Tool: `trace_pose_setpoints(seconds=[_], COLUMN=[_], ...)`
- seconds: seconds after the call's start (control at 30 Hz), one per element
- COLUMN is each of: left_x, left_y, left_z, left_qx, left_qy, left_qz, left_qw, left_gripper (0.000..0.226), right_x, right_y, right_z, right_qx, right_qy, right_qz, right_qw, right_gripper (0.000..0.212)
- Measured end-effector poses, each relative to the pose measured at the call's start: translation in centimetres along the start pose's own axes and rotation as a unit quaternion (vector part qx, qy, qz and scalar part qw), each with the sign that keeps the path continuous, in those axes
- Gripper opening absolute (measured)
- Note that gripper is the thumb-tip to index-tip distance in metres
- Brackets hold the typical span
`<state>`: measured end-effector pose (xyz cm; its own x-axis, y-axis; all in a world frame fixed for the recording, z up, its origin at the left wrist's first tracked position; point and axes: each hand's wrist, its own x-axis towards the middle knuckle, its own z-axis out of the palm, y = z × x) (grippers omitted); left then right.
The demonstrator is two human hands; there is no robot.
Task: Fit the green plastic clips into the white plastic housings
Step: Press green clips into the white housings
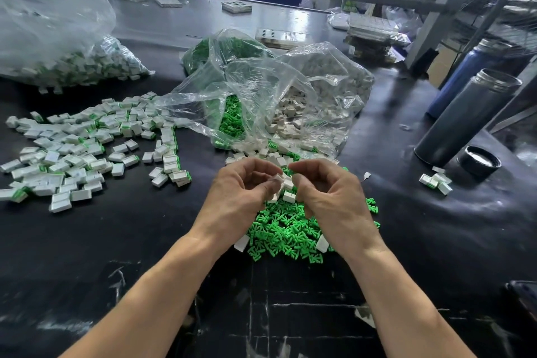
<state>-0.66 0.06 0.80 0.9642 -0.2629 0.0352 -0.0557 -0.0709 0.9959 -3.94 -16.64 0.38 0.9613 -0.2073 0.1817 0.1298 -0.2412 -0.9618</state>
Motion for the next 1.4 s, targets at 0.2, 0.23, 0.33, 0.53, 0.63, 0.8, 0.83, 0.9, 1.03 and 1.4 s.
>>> trace_pose_setpoints(seconds=[0.2, 0.23, 0.33, 0.53, 0.63, 0.8, 0.83, 0.9, 1.03, 1.4], left_x=[0.04, 0.03, -0.06, -0.06, 0.08, 0.17, 0.17, 0.19, 0.14, 0.19], left_y=[0.13, 0.12, 0.14, 0.11, 0.14, -0.08, -0.14, -0.24, -0.17, 0.12], left_z=[-0.07, -0.14, -0.29, -0.23, -0.10, -0.11, -0.10, -0.09, -0.10, 0.00], left_qx=[-0.009, -0.008, -0.008, -0.018, -0.050, -0.072, -0.073, -0.070, -0.052, 0.045], left_qy=[0.001, 0.003, 0.006, 0.007, 0.003, 0.009, 0.011, 0.013, 0.011, 0.007], left_qz=[0.002, 0.003, 0.003, 0.002, 0.003, -0.001, 0.000, -0.001, 0.006, 0.048], left_qw=[1.000, 1.000, 1.000, 1.000, 0.999, 0.997, 0.997, 0.997, 0.999, 0.998], left_gripper=[0.010, 0.010, 0.010, 0.013, 0.013, 0.013, 0.013, 0.012, 0.007, 0.027], right_x=[-0.15, -0.16, -0.29, -0.27, -0.26, -0.41, -0.38, -0.33, -0.43, -0.67], right_y=[0.15, 0.16, 0.13, 0.09, 0.07, 0.05, 0.03, 0.11, 0.48, -0.50], right_z=[0.18, 0.17, 0.06, 0.04, 0.23, 0.24, 0.27, 0.33, 0.52, 0.83], right_qx=[-0.020, -0.028, -0.042, -0.059, 0.033, 0.043, 0.031, 0.000, -0.086, -0.201], right_qy=[0.003, 0.002, -0.010, -0.019, -0.005, -0.015, -0.017, -0.016, -0.002, 0.015], right_qz=[-0.029, -0.037, -0.055, -0.056, 0.005, 0.015, 0.010, -0.001, -0.026, -0.081], right_qw=[0.999, 0.999, 0.998, 0.997, 0.999, 0.999, 0.999, 1.000, 0.996, 0.976], right_gripper=[0.016, 0.016, 0.017, 0.016, 0.010, 0.007, 0.009, 0.012, 0.013, 0.007])
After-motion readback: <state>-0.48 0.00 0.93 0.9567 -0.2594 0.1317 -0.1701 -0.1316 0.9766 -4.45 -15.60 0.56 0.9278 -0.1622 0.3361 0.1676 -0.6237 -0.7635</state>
